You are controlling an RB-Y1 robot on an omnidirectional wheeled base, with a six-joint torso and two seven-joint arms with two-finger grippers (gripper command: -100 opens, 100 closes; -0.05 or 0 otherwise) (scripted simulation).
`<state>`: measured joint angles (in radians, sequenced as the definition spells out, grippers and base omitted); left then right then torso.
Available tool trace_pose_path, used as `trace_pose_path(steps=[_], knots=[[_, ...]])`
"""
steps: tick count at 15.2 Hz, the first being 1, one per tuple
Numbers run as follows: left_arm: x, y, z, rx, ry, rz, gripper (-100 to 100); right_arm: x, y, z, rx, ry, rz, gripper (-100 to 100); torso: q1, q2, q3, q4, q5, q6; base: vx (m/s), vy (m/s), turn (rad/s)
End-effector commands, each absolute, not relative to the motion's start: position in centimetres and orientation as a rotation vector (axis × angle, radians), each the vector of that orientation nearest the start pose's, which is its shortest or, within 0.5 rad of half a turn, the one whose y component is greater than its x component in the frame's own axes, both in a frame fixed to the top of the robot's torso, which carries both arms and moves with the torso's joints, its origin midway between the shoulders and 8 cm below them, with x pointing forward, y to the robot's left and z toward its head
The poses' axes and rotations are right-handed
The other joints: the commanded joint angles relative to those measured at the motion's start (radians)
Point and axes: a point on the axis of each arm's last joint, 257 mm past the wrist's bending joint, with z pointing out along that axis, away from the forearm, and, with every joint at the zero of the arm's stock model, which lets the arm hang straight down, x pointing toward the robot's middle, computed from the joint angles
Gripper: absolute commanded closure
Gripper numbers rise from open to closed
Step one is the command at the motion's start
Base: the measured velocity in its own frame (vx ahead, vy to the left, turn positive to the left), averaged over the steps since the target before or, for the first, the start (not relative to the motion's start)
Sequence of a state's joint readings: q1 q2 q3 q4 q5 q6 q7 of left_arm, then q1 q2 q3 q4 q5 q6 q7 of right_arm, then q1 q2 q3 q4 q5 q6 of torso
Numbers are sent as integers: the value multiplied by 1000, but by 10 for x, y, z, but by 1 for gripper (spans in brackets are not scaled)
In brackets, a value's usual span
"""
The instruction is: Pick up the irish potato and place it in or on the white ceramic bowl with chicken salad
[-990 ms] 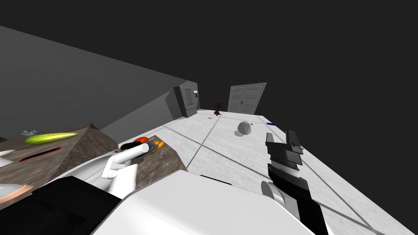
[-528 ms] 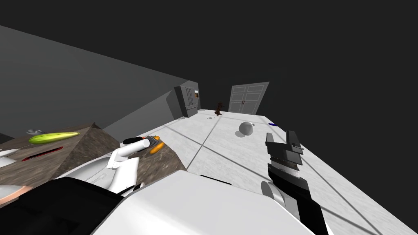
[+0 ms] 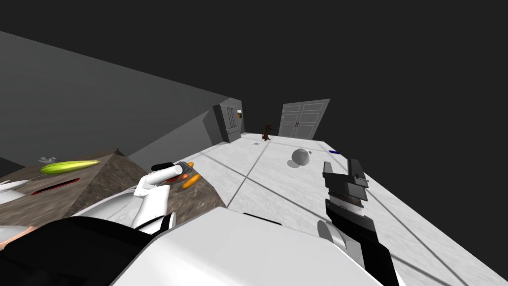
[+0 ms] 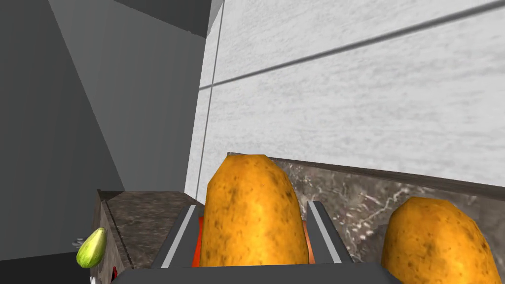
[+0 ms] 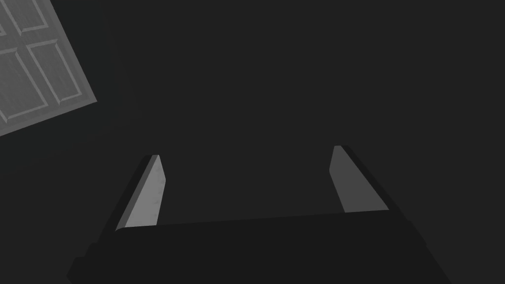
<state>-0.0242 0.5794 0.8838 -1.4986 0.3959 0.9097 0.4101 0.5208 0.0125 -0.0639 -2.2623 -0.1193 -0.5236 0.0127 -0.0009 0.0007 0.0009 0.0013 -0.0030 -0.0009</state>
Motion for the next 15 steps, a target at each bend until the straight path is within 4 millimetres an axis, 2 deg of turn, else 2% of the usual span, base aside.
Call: trace_pose_path(steps=[1, 2, 3, 4, 5, 6, 7, 8, 9, 11, 12, 14, 15], knots=[[348, 748, -193, -2146, 355, -722, 100, 334, -319, 16, 736, 531, 1286, 0, 0, 0, 0, 0, 0, 0, 36, 30, 32], [348, 748, -194, -2148, 354, -721, 100, 334, -319, 16, 736, 531, 1286, 0, 0, 0, 0, 0, 0, 0, 31, 27, 10], [360, 757, -173, -2102, 359, -739, 100, 334, -319, 16, 736, 531, 1286, 0, 0, 0, 0, 0, 1, 0, 31, 37, 39], [356, 759, -184, -2127, 352, -726, 100, 334, -319, 16, 736, 531, 1286, 0, 0, 0, 0, 0, 0, 0, 33, 37, 28], [355, 759, -187, -2132, 350, -724, 100, 334, -319, 16, 736, 531, 1286, 0, 1, 0, 0, 0, 0, -1, 27, 26, 12], [366, 769, -167, -2089, 354, -738, 100, 334, -319, 16, 736, 531, 1286, 0, 0, 0, 0, 0, 1, 0, 31, 27, 31], [362, 771, -178, -2115, 345, -725, 100, 334, -319, 16, 736, 531, 1286, 0, 0, 0, 0, 0, 0, 0, 36, 33, 32], [361, 771, -180, -2117, 345, -723, 100, 334, -319, 16, 736, 531, 1286, 0, 0, 0, 0, 0, 0, -1, 27, 29, 16], [371, 781, -158, -2072, 348, -737, 100, 334, -319, 16, 736, 531, 1286, 0, 0, 1, 0, 0, 1, 0, 24, 32, 32], [366, 783, -173, -2105, 338, -719, 100, 334, -319, 16, 736, 531, 1286, 0, 1, 1, 0, 0, 0, -1, 24, 37, 22], [374, 794, -152, -2061, 340, -729, 100, 334, -319, 16, 736, 531, 1286, 0, 1, 1, 0, 0, 1, 0, 25, 35, 35], [368, 796, -167, -2094, 329, -712, 100, 334, -319, 16, 736, 531, 1286, 0, 0, 1, 1, 0, 0, -1, 28, 35, 17], [368, 796, -167, -2094, 329, -712, 100, 334, -319, 16, 736, 531, 1286, 0, 0, 1, 1, 0, 1, -1, 12, 20, 5]])
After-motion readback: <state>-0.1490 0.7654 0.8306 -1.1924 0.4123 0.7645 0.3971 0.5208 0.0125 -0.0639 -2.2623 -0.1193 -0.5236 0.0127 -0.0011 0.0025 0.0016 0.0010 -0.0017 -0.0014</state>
